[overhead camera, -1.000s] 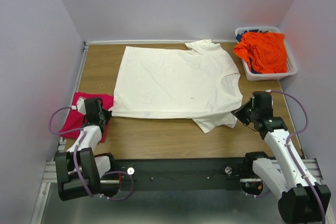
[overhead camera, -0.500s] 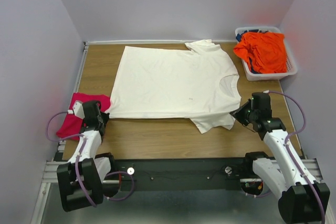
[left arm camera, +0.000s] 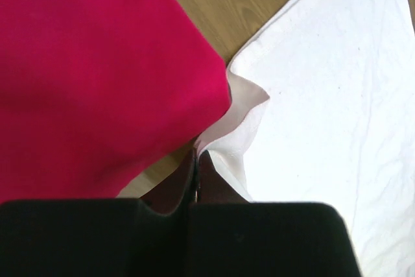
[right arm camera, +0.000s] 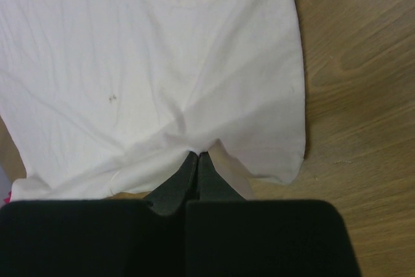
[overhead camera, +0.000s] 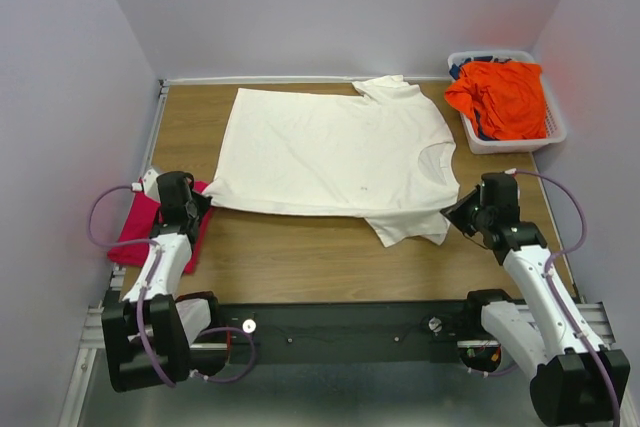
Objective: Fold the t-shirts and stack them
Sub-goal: Fold the tshirt
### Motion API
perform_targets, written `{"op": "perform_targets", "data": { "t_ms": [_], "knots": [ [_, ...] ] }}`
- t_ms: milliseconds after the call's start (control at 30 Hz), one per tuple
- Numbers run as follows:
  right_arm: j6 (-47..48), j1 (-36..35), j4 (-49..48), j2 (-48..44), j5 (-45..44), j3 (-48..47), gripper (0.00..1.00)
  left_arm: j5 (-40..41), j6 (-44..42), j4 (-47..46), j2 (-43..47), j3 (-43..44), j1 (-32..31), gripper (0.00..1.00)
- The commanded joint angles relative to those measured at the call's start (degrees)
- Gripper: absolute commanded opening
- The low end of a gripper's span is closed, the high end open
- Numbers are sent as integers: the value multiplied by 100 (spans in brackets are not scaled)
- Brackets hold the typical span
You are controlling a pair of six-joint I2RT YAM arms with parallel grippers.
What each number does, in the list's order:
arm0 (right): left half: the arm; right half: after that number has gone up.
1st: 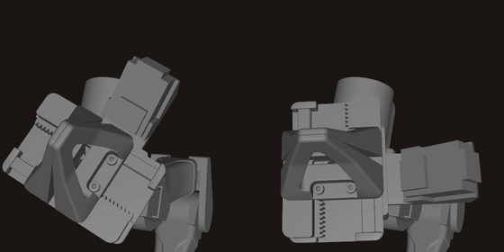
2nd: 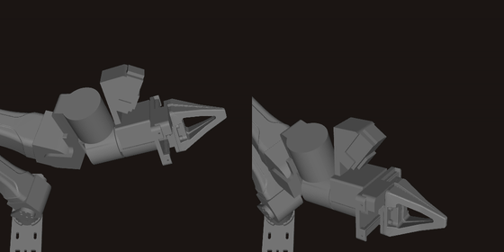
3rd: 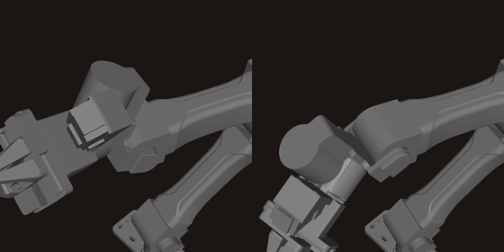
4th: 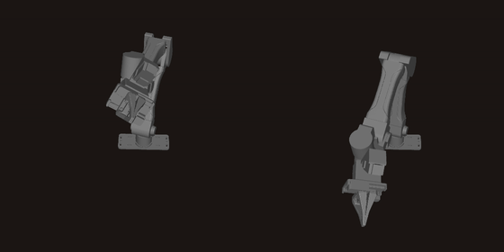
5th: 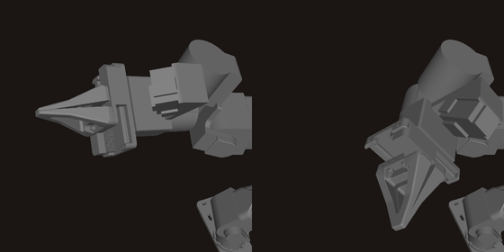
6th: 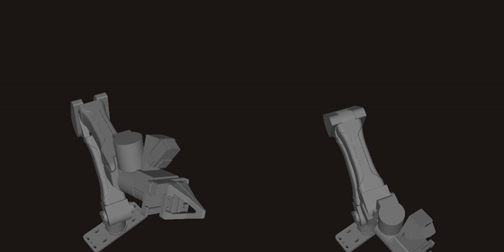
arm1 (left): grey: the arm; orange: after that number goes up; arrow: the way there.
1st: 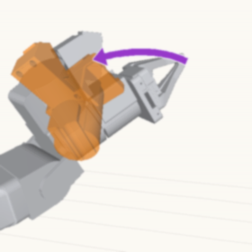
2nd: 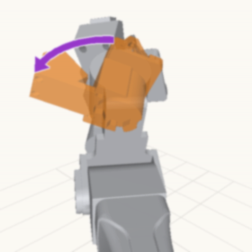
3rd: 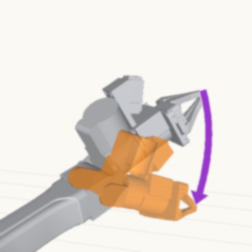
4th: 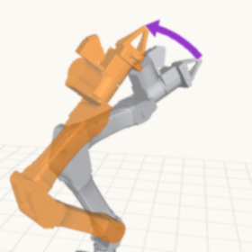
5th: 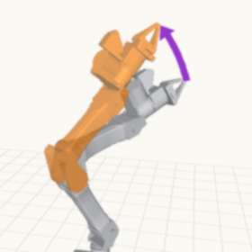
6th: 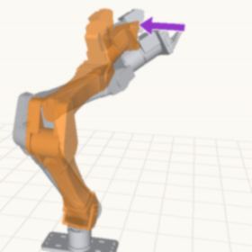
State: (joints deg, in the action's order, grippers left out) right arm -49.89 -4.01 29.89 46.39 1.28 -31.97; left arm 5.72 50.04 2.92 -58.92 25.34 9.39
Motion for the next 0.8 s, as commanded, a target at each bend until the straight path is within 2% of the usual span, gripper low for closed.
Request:
{"op": "perform_targets", "data": {
  "t_ms": [0,333,767],
  "knots": [
    [-29,23,-18,387,-540,-397,0,26,5,-159,-374,190,-287,0],
    [-74,32,-659,2206,-865,-776,0,123,164,-265,-1060,506,-728,0],
    [181,146,-669,2822,-1244,-2006,0,501,164,411,-1131,1446,-728,0]
  ]
}}
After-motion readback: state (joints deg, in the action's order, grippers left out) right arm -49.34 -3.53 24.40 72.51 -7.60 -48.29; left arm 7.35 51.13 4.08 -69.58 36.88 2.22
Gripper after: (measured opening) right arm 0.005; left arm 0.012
